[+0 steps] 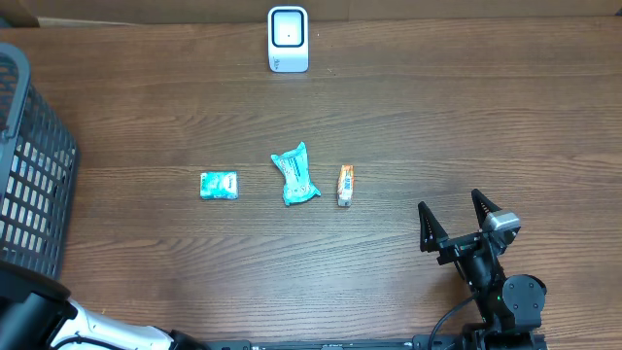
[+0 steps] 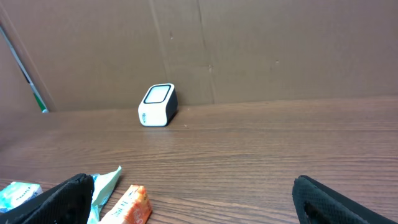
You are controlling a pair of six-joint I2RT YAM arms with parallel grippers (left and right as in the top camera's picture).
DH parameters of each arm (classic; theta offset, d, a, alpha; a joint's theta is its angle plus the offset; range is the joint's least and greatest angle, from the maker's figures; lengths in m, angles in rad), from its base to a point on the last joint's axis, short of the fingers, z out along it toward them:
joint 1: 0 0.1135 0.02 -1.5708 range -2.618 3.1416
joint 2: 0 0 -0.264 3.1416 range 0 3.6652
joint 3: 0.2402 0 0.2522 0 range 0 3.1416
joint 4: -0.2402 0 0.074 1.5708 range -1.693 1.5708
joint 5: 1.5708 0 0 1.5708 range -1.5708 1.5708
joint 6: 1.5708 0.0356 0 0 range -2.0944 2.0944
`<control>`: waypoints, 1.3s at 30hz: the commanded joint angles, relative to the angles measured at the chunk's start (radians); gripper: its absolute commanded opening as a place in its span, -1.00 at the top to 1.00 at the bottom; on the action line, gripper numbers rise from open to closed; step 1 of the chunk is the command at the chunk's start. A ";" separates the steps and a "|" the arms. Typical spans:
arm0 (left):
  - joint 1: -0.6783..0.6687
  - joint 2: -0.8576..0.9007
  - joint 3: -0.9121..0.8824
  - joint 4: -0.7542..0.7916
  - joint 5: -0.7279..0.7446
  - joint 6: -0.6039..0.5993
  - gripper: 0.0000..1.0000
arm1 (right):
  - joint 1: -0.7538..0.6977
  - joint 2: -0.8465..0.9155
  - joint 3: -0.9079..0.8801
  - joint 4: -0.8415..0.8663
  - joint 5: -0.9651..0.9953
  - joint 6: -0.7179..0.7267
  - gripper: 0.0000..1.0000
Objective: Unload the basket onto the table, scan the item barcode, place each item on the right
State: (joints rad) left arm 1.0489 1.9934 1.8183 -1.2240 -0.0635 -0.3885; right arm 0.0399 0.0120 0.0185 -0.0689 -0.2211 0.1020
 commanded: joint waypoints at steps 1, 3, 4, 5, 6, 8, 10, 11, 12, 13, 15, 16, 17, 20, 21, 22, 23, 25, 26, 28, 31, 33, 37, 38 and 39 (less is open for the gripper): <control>0.002 0.050 -0.004 0.028 0.046 0.060 -0.99 | -0.002 -0.008 -0.010 0.006 0.003 0.002 -1.00; -0.003 0.081 -0.004 0.054 0.086 0.080 -1.00 | -0.002 -0.008 -0.010 0.006 0.003 0.002 -0.99; -0.008 0.100 -0.004 0.066 0.104 0.080 -1.00 | -0.002 -0.008 -0.010 0.006 0.003 0.001 -1.00; -0.010 0.114 -0.004 0.074 0.109 0.080 -1.00 | -0.002 -0.008 -0.010 0.006 0.003 0.002 -1.00; -0.012 0.124 -0.004 0.079 0.109 0.080 -0.99 | -0.002 -0.008 -0.010 0.006 0.003 0.002 -1.00; -0.013 0.141 -0.004 0.098 0.106 0.091 -1.00 | -0.002 -0.008 -0.010 0.006 0.003 0.002 -1.00; -0.013 0.153 -0.004 0.119 0.104 0.098 -1.00 | -0.002 -0.008 -0.010 0.006 0.003 0.002 -1.00; -0.013 0.156 -0.004 0.132 0.105 0.097 -0.99 | -0.002 -0.008 -0.010 0.006 0.003 0.002 -1.00; -0.015 0.160 -0.004 0.147 0.106 0.097 -0.99 | -0.002 -0.008 -0.010 0.006 0.003 0.001 -1.00; -0.016 0.163 -0.004 0.159 0.106 0.097 -0.99 | -0.002 -0.008 -0.010 0.006 0.003 0.002 -1.00; -0.022 0.172 -0.004 0.190 0.109 0.098 -1.00 | -0.002 -0.008 -0.010 0.006 0.003 0.002 -1.00; -0.026 0.178 -0.004 0.204 0.109 0.098 -0.99 | -0.002 -0.008 -0.010 0.006 0.003 0.002 -1.00; -0.030 0.185 -0.005 0.215 0.109 0.102 -0.99 | -0.002 -0.008 -0.010 0.006 0.003 0.002 -1.00; -0.050 0.213 -0.005 0.244 0.109 0.112 -1.00 | -0.002 -0.008 -0.010 0.006 0.003 0.002 -1.00; -0.058 0.229 -0.005 0.254 0.109 0.113 -0.99 | -0.002 -0.008 -0.010 0.006 0.003 0.002 -1.00; -0.066 0.246 -0.005 0.261 0.109 0.113 -1.00 | -0.002 -0.008 -0.010 0.006 0.003 0.002 -1.00; -0.074 0.261 -0.005 0.265 0.109 0.113 -0.99 | -0.002 -0.008 -0.010 0.006 0.003 0.002 -1.00; -0.087 0.295 -0.005 0.269 0.109 0.113 -0.99 | -0.002 -0.008 -0.010 0.006 0.003 0.002 -1.00; -0.091 0.310 -0.005 0.272 0.109 0.113 -1.00 | -0.002 -0.008 -0.010 0.006 0.003 0.002 -1.00; -0.097 0.332 -0.005 0.280 0.109 0.113 -0.95 | -0.002 -0.008 -0.010 0.006 0.003 0.002 -1.00; -0.101 0.341 -0.005 0.293 0.109 0.113 -0.80 | -0.002 -0.008 -0.010 0.006 0.003 0.002 -1.00; -0.102 0.340 -0.005 0.307 0.109 0.113 -0.66 | -0.002 -0.008 -0.010 0.006 0.003 0.002 -0.99; -0.102 0.340 -0.005 0.311 0.109 0.116 0.71 | -0.002 -0.008 -0.010 0.006 0.003 0.002 -1.00; -0.101 0.340 -0.005 0.312 0.109 0.116 0.84 | -0.002 -0.008 -0.010 0.006 0.003 0.002 -1.00; -0.101 0.340 -0.005 0.312 0.109 0.116 0.89 | -0.002 -0.008 -0.010 0.006 0.003 0.002 -1.00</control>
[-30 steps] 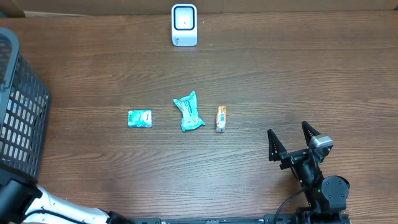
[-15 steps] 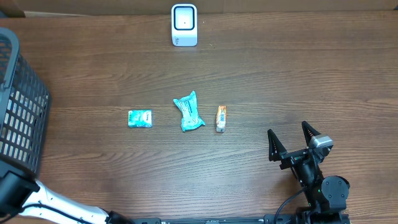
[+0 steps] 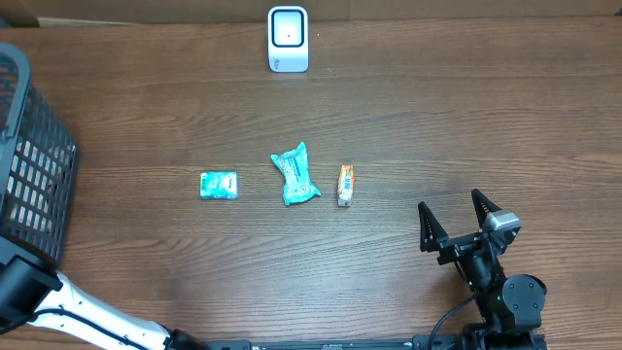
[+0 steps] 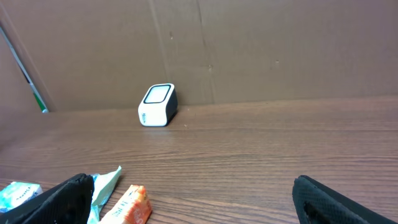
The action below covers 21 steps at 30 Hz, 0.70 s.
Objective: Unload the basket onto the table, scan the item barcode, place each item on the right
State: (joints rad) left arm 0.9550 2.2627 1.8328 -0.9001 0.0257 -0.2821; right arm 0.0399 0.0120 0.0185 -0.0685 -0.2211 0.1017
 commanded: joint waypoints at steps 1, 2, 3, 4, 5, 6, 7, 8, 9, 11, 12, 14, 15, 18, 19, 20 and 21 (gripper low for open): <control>-0.007 0.071 -0.019 -0.012 0.020 0.010 0.92 | -0.002 -0.008 -0.010 0.006 0.003 0.002 -1.00; -0.007 0.071 -0.019 -0.013 0.020 0.010 0.92 | -0.002 -0.008 -0.010 0.006 0.003 0.002 -1.00; -0.007 0.071 -0.019 -0.014 0.020 0.014 0.92 | -0.002 -0.008 -0.010 0.006 0.003 0.002 -1.00; -0.007 0.071 -0.019 -0.016 0.020 0.018 0.91 | -0.002 -0.008 -0.010 0.006 0.003 0.002 -1.00; -0.007 0.071 -0.019 -0.019 0.020 0.025 0.92 | -0.002 -0.008 -0.010 0.006 0.003 0.002 -1.00; -0.007 0.071 -0.019 -0.023 0.021 0.030 0.91 | -0.002 -0.008 -0.010 0.006 0.003 0.002 -1.00; -0.007 0.069 -0.018 -0.031 0.022 0.038 0.92 | -0.002 -0.008 -0.010 0.006 0.003 0.002 -1.00; -0.007 0.066 -0.017 -0.037 0.026 0.046 0.92 | -0.002 -0.008 -0.010 0.006 0.003 0.002 -1.00; -0.007 0.062 -0.017 -0.040 0.032 0.050 0.92 | -0.002 -0.008 -0.010 0.006 0.003 0.002 -1.00; -0.007 0.045 -0.017 -0.043 0.059 0.056 0.92 | -0.002 -0.008 -0.010 0.006 0.003 0.002 -1.00; -0.007 0.034 -0.017 -0.043 0.076 0.058 0.92 | -0.002 -0.008 -0.010 0.006 0.003 0.002 -1.00; -0.007 -0.001 -0.017 -0.042 0.103 0.058 0.91 | -0.002 -0.008 -0.010 0.006 0.003 0.002 -1.00; -0.007 -0.023 -0.017 -0.042 0.107 0.058 0.91 | -0.002 -0.008 -0.010 0.006 0.003 0.002 -1.00; -0.007 -0.100 -0.017 -0.040 0.105 0.058 0.91 | -0.002 -0.008 -0.010 0.006 0.003 0.002 -1.00; -0.007 -0.131 -0.017 -0.037 0.105 0.058 0.92 | -0.002 -0.008 -0.010 0.006 0.003 0.002 -1.00; -0.007 -0.161 -0.017 -0.034 0.105 0.058 0.92 | -0.002 -0.008 -0.010 0.006 0.003 0.002 -1.00; -0.007 -0.192 -0.017 -0.031 0.105 0.058 0.92 | -0.002 -0.008 -0.010 0.006 0.003 0.002 -1.00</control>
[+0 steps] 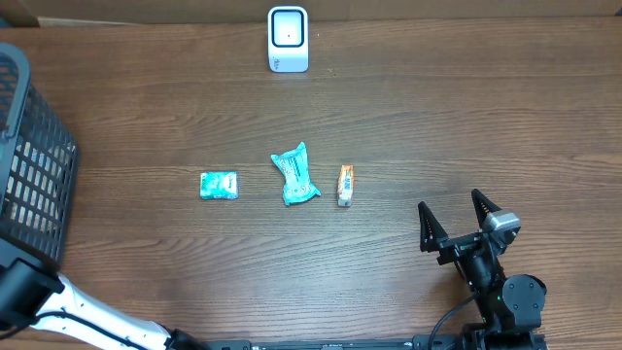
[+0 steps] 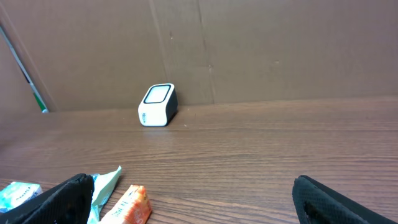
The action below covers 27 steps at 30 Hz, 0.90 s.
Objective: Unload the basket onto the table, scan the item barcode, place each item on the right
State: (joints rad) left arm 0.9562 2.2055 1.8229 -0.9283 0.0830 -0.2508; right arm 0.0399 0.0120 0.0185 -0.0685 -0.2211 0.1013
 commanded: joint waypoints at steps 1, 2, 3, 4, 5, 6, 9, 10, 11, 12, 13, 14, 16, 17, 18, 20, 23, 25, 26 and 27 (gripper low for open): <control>-0.008 -0.168 -0.007 0.001 0.047 0.027 0.91 | -0.002 -0.008 -0.010 0.006 0.003 0.002 -1.00; -0.008 -0.198 -0.007 0.005 0.048 0.032 0.92 | -0.002 -0.008 -0.010 0.006 0.003 0.002 -1.00; -0.008 -0.229 -0.007 0.008 0.048 0.042 0.91 | -0.002 -0.008 -0.010 0.006 0.003 0.002 -1.00; -0.008 -0.259 -0.007 0.010 0.048 0.052 0.91 | -0.002 -0.008 -0.010 0.006 0.003 0.002 -1.00; -0.008 -0.283 -0.007 0.011 0.047 0.059 0.92 | -0.002 -0.008 -0.010 0.006 0.003 0.002 -1.00; -0.008 -0.313 -0.007 0.014 0.047 0.065 0.92 | -0.002 -0.008 -0.010 0.006 0.003 0.002 -0.99; -0.008 -0.384 -0.007 0.016 0.047 0.064 0.91 | -0.002 -0.008 -0.010 0.006 0.003 0.002 -1.00; -0.008 -0.410 -0.007 0.017 0.047 0.064 0.91 | -0.002 -0.008 -0.010 0.006 0.003 0.002 -1.00; -0.008 -0.429 -0.007 0.016 0.047 0.064 0.92 | -0.002 -0.008 -0.010 0.006 0.003 0.002 -1.00; -0.008 -0.446 -0.007 0.016 0.047 0.064 0.92 | -0.002 -0.008 -0.010 0.006 0.003 0.002 -1.00; -0.008 -0.465 -0.007 0.013 0.047 0.064 0.92 | -0.002 -0.008 -0.010 0.006 0.003 0.002 -1.00; -0.009 -0.486 -0.007 0.009 0.048 0.063 0.92 | -0.002 -0.008 -0.010 0.006 0.003 0.002 -1.00; -0.009 -0.518 -0.007 0.002 0.048 0.043 0.92 | -0.002 -0.008 -0.010 0.006 0.003 0.002 -1.00; -0.010 -0.532 -0.007 -0.002 0.049 0.034 0.92 | -0.002 -0.008 -0.010 0.006 0.003 0.002 -1.00; -0.015 -0.553 -0.007 -0.003 0.049 0.025 0.92 | -0.002 -0.008 -0.010 0.006 0.003 0.002 -1.00; -0.030 -0.590 -0.007 -0.001 0.051 0.014 0.92 | -0.002 -0.008 -0.010 0.006 0.003 0.002 -1.00; -0.073 -0.666 -0.007 0.027 0.053 -0.021 0.92 | -0.002 -0.008 -0.010 0.006 0.003 0.002 -1.00; -0.107 -0.711 -0.007 0.058 0.053 -0.043 0.92 | -0.002 -0.008 -0.010 0.006 0.003 0.002 -1.00; -0.128 -0.734 -0.007 0.079 0.053 -0.047 0.92 | -0.002 -0.008 -0.010 0.006 0.003 0.002 -1.00; -0.147 -0.752 -0.007 0.095 0.053 -0.049 0.92 | -0.002 -0.008 -0.010 0.006 0.003 0.002 -1.00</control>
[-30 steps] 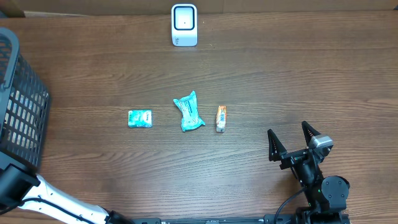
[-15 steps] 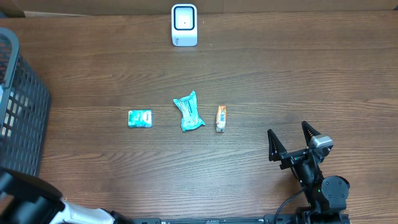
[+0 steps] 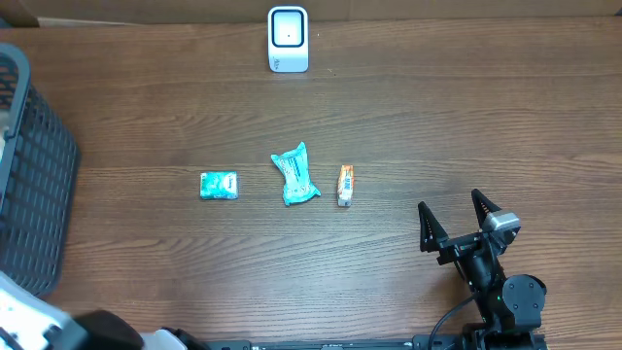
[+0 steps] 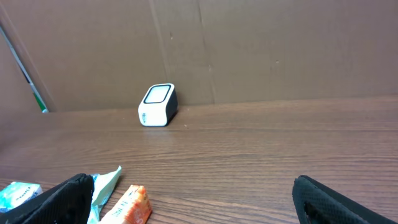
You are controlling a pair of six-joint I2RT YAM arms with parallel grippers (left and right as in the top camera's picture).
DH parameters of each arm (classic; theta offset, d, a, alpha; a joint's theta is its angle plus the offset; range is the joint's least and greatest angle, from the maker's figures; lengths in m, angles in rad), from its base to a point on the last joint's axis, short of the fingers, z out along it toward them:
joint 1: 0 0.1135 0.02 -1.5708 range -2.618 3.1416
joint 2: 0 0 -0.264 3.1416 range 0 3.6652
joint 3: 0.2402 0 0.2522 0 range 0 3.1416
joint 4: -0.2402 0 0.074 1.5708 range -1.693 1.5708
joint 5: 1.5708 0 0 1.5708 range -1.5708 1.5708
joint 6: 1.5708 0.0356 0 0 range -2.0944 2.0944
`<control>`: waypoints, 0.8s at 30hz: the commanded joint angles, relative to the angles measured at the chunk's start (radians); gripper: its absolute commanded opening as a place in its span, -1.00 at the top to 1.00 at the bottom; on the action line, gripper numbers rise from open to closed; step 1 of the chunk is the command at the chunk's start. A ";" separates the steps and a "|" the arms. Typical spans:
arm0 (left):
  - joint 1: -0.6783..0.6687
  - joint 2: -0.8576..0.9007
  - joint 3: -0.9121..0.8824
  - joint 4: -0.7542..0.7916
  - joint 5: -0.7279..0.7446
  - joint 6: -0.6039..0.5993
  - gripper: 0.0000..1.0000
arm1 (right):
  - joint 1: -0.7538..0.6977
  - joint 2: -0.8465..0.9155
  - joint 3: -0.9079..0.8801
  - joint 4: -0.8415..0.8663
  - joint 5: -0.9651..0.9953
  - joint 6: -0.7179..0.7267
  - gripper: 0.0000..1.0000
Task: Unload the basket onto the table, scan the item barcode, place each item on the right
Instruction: 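Carry the clear bag out and drop it left of the wipes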
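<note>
A white barcode scanner (image 3: 288,39) stands at the table's far edge, also seen as the scanner (image 4: 157,104) against the cardboard wall. Three items lie in a row mid-table: a small teal packet (image 3: 219,185), a crumpled teal pouch (image 3: 295,175) and an orange packet (image 3: 345,184). My right gripper (image 3: 449,201) sits open near the front right, holding nothing and pointing toward the far edge. In the right wrist view the orange packet (image 4: 132,204) and teal pouch (image 4: 107,183) lie ahead by the left finger (image 4: 59,200). Only a blurred part of the left arm (image 3: 58,331) shows; its gripper is out of view.
A grey mesh basket (image 3: 34,185) fills the left edge of the table. A brown cardboard wall (image 4: 249,50) rises behind the scanner.
The left arm's visible part in the bottom left corner has shifted and is blurred. The three items, the scanner and my right gripper have not moved.
At every earlier moment the three items lay in their row and my right gripper stood open at the front right. Only the left arm's visible part differs from moment to moment, staying in the bottom left corner beside the basket.
</note>
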State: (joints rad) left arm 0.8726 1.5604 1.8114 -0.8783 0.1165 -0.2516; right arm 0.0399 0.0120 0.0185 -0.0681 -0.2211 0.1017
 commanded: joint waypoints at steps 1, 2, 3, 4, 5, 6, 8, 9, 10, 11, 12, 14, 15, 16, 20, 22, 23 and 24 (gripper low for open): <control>-0.090 -0.129 0.005 0.066 0.019 -0.048 0.92 | -0.002 -0.008 -0.010 0.005 0.003 0.002 -1.00; -0.116 -0.150 0.005 0.084 0.019 -0.048 0.92 | -0.002 -0.008 -0.010 0.005 0.003 0.002 -0.99; -0.142 -0.172 0.005 0.100 0.019 -0.048 0.92 | -0.002 -0.008 -0.010 0.005 0.003 0.002 -1.00; -0.199 -0.213 0.005 0.121 0.019 -0.048 0.92 | -0.002 -0.008 -0.010 0.005 0.003 0.002 -1.00; -0.265 -0.252 0.005 0.122 0.010 -0.039 0.92 | -0.002 -0.008 -0.010 0.005 0.003 0.002 -1.00; -0.298 -0.269 0.005 0.114 0.004 -0.036 0.91 | -0.002 -0.008 -0.010 0.005 0.003 0.002 -1.00; -0.357 -0.294 0.005 0.071 0.005 -0.037 0.92 | -0.002 -0.008 -0.010 0.005 0.003 0.002 -1.00; -0.385 -0.301 0.005 0.043 0.005 -0.037 0.92 | -0.002 -0.008 -0.010 0.005 0.003 0.002 -1.00; -0.412 -0.304 0.005 0.009 0.006 -0.037 0.92 | -0.002 -0.008 -0.010 0.005 0.003 0.002 -1.00; -0.435 -0.305 0.004 -0.025 0.008 -0.037 0.92 | -0.002 -0.008 -0.010 0.005 0.003 0.002 -1.00; -0.463 -0.304 0.004 -0.073 0.008 -0.036 0.91 | -0.002 -0.008 -0.010 0.005 0.003 0.002 -1.00; -0.521 -0.289 0.003 -0.162 0.008 -0.034 0.91 | -0.002 -0.008 -0.010 0.005 0.003 0.002 -0.99; -0.550 -0.277 0.003 -0.204 0.010 -0.022 0.92 | -0.002 -0.008 -0.010 0.005 0.003 0.002 -1.00; -0.579 -0.262 0.003 -0.243 0.017 -0.008 0.91 | -0.002 -0.008 -0.010 0.005 0.003 0.002 -0.99; -0.713 -0.183 0.003 -0.377 0.035 0.045 0.92 | -0.002 -0.008 -0.010 0.005 0.003 0.002 -1.00; -0.782 -0.142 0.003 -0.408 0.034 0.067 0.92 | -0.002 -0.008 -0.010 0.005 0.003 0.002 -1.00; -0.813 -0.124 0.003 -0.414 0.034 0.074 0.92 | -0.002 -0.008 -0.010 0.005 0.003 0.002 -1.00; -0.844 -0.106 0.003 -0.416 0.034 0.073 0.91 | -0.002 -0.008 -0.010 0.005 0.003 0.002 -1.00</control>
State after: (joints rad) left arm 0.1200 1.4025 1.8126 -1.2835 0.1379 -0.2314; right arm 0.0399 0.0120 0.0185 -0.0685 -0.2211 0.1013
